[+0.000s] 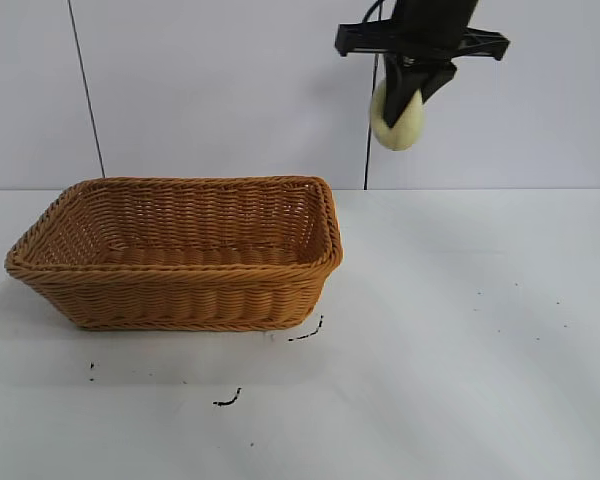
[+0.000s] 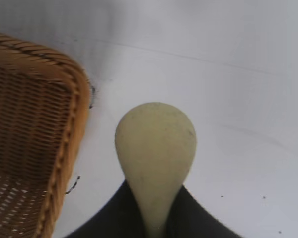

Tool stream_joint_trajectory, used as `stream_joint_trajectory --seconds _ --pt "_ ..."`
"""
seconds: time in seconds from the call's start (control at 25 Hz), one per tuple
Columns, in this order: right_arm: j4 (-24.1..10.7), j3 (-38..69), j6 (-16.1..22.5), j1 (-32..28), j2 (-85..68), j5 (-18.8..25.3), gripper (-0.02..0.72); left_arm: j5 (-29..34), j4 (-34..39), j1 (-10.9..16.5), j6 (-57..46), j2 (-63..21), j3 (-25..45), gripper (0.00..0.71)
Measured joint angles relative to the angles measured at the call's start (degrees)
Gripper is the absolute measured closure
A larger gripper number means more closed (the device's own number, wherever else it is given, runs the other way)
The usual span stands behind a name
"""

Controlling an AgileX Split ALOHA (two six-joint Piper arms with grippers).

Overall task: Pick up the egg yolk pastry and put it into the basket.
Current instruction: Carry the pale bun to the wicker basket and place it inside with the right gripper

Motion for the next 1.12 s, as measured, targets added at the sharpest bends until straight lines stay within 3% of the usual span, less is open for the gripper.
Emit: stream_joint_trajectory --seconds 0.36,0.68,0.88,0.96,1.0,1.12 --pt "-1.2 -0.1 1.1 8.4 2.4 -7.2 0.677 0.0 0.0 0.0 0.0 0.0 0.0 0.014" --pt "-2.2 -0.1 1.2 9.6 10.7 -12.2 0.678 0.0 0.0 0.0 0.0 0.0 0.0 0.014" --pt "-2.6 -0.1 1.6 9.6 13.5 -12.5 0.655 0.0 0.0 0.0 0.0 0.0 0.0 0.014" --pt "-2.6 -0.1 1.6 9.6 13.5 -12.6 0.569 0.0 0.0 0.0 0.0 0.0 0.0 0.014" --pt "-2.6 -0.1 1.6 9.6 13.5 -12.8 0.489 0.0 0.0 0.0 0.0 0.0 0.0 0.014" --pt "-2.6 -0.1 1.6 9.6 13.5 -12.8 0.168 0.0 0.0 0.0 0.0 0.0 0.0 0.014"
